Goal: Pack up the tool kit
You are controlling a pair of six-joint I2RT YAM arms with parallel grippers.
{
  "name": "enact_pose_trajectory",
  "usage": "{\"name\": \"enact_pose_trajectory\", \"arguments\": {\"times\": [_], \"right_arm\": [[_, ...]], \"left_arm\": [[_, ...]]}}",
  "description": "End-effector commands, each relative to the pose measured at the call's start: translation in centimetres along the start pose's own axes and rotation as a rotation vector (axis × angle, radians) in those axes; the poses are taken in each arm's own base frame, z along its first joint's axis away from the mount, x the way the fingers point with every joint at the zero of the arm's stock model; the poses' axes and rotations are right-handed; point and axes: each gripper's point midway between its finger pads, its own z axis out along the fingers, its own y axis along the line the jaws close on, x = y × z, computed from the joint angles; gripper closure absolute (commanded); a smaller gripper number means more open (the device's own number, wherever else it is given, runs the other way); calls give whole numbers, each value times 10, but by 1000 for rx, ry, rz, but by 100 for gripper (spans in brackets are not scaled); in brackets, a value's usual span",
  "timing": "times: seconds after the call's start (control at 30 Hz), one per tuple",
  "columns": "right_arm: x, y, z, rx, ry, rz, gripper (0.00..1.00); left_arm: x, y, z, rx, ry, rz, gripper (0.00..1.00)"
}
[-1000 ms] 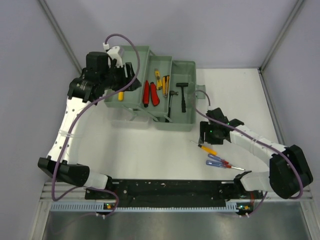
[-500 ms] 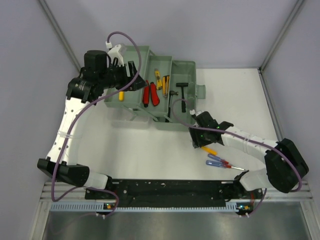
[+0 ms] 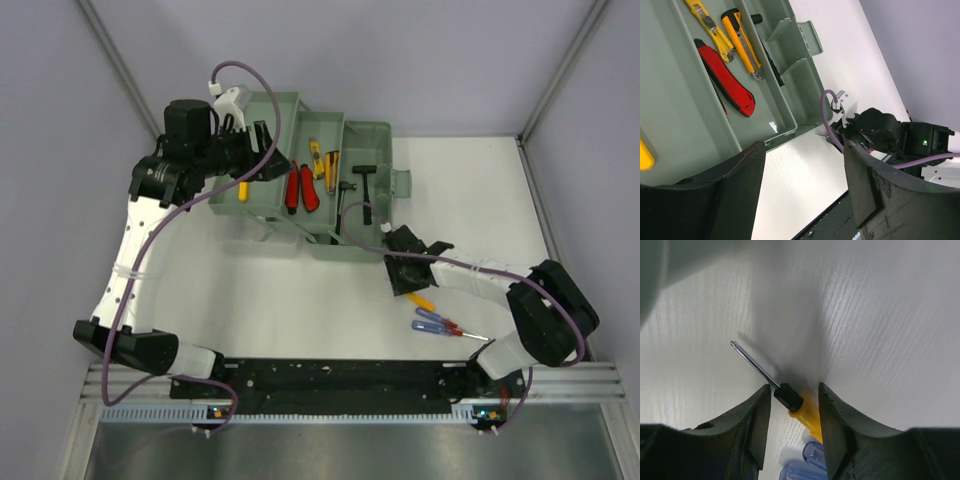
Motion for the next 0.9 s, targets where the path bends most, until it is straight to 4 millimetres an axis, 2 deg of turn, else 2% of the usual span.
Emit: {"name": "enact_pose_trajectory", "arguments": {"times": [0.0, 0.2, 0.27, 0.43, 0.57, 0.73, 0.87], "right_arm": [[-16, -4, -1, 73, -43, 33, 60], [-28, -17, -2, 154, -86, 58, 72], [-30, -15, -1, 150, -83, 59, 74], [-30, -16, 3, 164, -73, 61, 90], [-36, -19, -1, 182, -98, 69, 97], [-54, -28, -17, 227, -173, 89, 100], [-75, -25, -41, 193, -251, 118, 100]], "left_arm": [[-27, -28, -27, 73, -115, 64, 32], [-26, -30, -28, 81, -111, 64, 32], [-25, -30, -27, 83, -107, 63, 33], [-22, -29, -26, 81, -101, 57, 33], [-22, -29, -27, 85, -101, 58, 33], [-20, -31, -25, 97, -93, 48, 33], [-13, -34, -21, 139, -70, 29, 33]]}}
